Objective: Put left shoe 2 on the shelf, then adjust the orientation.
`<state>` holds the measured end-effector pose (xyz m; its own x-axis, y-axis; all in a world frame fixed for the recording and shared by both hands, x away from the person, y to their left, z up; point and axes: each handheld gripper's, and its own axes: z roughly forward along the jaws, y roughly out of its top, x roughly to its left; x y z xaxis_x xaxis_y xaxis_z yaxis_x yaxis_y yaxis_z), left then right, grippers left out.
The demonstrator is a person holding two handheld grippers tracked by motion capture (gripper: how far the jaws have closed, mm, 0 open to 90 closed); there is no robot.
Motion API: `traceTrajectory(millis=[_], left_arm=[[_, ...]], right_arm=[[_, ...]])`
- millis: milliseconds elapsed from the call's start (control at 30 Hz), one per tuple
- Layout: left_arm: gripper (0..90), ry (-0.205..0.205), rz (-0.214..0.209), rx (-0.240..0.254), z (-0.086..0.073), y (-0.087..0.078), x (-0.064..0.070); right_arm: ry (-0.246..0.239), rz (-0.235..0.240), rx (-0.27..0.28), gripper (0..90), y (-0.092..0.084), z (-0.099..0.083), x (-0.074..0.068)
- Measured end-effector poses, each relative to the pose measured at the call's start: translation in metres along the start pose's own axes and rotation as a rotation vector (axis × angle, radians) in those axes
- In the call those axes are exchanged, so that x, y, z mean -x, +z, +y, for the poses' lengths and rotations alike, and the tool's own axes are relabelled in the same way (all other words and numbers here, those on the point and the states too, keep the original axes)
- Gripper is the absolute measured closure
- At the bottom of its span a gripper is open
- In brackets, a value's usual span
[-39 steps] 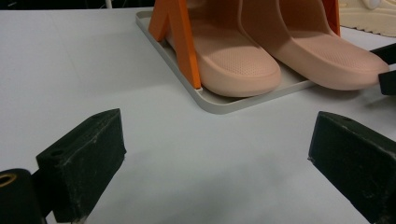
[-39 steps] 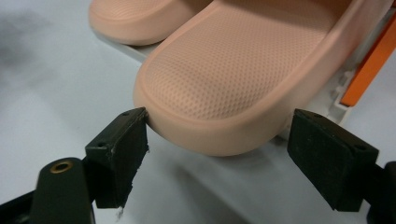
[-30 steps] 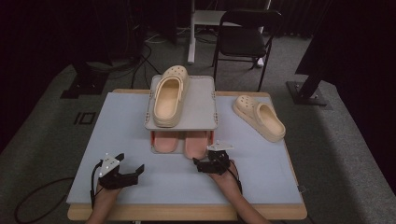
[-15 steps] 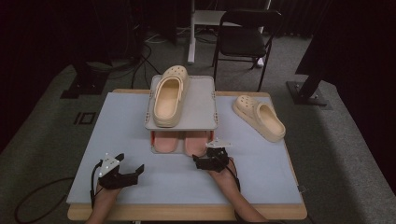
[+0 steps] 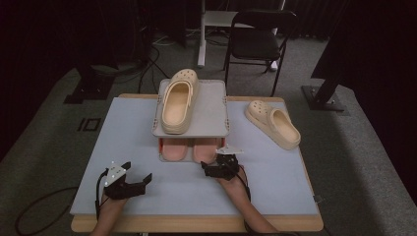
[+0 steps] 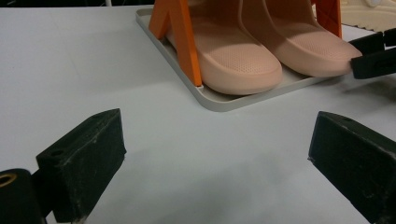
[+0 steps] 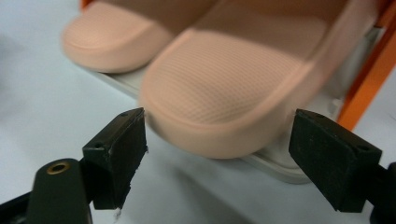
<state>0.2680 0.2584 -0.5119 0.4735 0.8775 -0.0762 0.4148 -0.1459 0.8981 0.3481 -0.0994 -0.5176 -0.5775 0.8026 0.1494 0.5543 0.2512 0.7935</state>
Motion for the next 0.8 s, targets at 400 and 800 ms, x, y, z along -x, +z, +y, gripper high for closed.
traceTrajectory(millis=[400,800], left_arm=[[3.6,-0.004,0.0,0.0,0.0,0.0,0.0],[3.5,-0.004,-0.004,-0.004,0.0,0.0,0.0]], right_arm=[[-0.169,0.116,0.086,14.3,-0.028,-0.004,-0.002],[-0.136,0.188,0.093,10.8,-0.06,-0.009,0.017]])
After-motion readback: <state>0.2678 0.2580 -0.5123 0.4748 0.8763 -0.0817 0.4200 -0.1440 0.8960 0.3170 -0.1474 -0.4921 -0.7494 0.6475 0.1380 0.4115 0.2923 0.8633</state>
